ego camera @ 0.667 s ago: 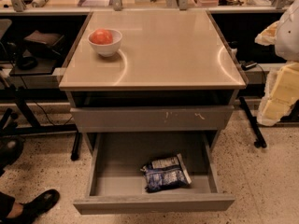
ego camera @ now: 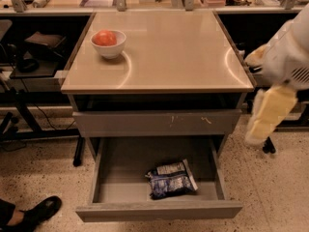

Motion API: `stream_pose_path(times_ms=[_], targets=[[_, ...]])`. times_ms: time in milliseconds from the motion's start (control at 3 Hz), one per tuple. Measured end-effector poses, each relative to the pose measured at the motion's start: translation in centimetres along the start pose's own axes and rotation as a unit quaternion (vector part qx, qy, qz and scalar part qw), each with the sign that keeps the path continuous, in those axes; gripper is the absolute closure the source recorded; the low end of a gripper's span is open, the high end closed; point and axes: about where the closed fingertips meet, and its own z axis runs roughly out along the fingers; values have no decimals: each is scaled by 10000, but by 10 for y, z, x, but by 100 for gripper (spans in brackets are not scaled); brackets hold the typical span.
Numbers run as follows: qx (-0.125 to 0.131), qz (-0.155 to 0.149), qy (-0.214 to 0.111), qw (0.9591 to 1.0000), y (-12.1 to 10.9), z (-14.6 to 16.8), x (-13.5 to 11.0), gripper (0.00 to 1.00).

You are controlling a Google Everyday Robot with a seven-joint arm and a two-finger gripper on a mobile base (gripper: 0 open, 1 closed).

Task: Pick blue chip bag from middle drawer and place on counter

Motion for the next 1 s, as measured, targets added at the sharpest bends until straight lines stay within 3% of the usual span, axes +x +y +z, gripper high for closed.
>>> stream_pose_path(times_ms=[333, 667, 1000], targets=[[-860, -220, -768, 9931, 34, 113, -45, 0], [-1813, -216, -1305, 9745, 77, 239, -80, 0], [-2370, -29, -1569, 9588, 102, 333, -98, 0]])
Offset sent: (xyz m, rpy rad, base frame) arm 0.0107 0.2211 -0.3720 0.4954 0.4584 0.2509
